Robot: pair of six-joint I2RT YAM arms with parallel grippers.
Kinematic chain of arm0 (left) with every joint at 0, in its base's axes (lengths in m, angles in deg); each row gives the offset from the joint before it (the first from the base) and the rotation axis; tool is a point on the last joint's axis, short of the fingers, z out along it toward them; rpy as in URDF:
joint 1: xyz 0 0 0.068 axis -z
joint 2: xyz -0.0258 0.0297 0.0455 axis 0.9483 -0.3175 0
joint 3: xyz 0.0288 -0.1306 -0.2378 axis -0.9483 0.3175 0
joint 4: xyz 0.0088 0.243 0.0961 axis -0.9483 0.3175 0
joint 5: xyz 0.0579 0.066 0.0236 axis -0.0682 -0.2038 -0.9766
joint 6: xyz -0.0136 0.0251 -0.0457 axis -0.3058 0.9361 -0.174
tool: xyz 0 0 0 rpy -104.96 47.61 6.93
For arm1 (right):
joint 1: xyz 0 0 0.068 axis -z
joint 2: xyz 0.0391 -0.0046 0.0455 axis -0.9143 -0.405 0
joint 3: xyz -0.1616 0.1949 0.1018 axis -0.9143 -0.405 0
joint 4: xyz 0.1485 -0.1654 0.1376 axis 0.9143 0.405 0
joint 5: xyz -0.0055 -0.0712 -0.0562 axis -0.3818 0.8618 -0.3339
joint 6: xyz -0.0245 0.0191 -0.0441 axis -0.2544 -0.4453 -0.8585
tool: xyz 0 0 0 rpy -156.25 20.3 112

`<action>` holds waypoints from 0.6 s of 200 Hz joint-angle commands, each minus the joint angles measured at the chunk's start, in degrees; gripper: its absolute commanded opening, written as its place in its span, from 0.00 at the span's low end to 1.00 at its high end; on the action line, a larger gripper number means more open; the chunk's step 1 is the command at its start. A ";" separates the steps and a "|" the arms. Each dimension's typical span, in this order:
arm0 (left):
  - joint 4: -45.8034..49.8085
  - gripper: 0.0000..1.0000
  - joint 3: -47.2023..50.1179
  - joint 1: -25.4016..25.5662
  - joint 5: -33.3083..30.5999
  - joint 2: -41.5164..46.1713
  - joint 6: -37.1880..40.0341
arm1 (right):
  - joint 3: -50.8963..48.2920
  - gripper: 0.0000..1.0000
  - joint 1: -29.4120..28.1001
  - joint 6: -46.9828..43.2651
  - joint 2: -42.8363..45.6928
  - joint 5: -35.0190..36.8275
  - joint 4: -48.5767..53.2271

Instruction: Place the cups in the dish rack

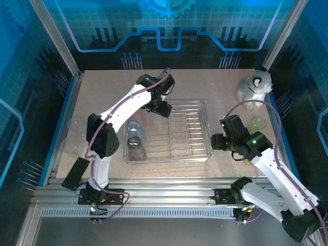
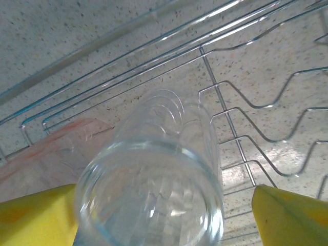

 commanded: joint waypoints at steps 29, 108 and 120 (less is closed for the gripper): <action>-2.45 0.85 3.47 -0.41 -0.86 10.59 -0.75 | 1.62 0.60 0.57 -0.95 2.34 0.81 0.36; -12.87 0.83 20.46 -10.79 -9.64 31.05 -0.45 | 1.89 0.61 0.91 -7.40 4.29 0.37 -5.81; -14.22 0.83 23.64 -14.85 -9.53 33.51 -0.36 | 0.65 0.61 1.17 -8.39 5.65 -0.09 -8.08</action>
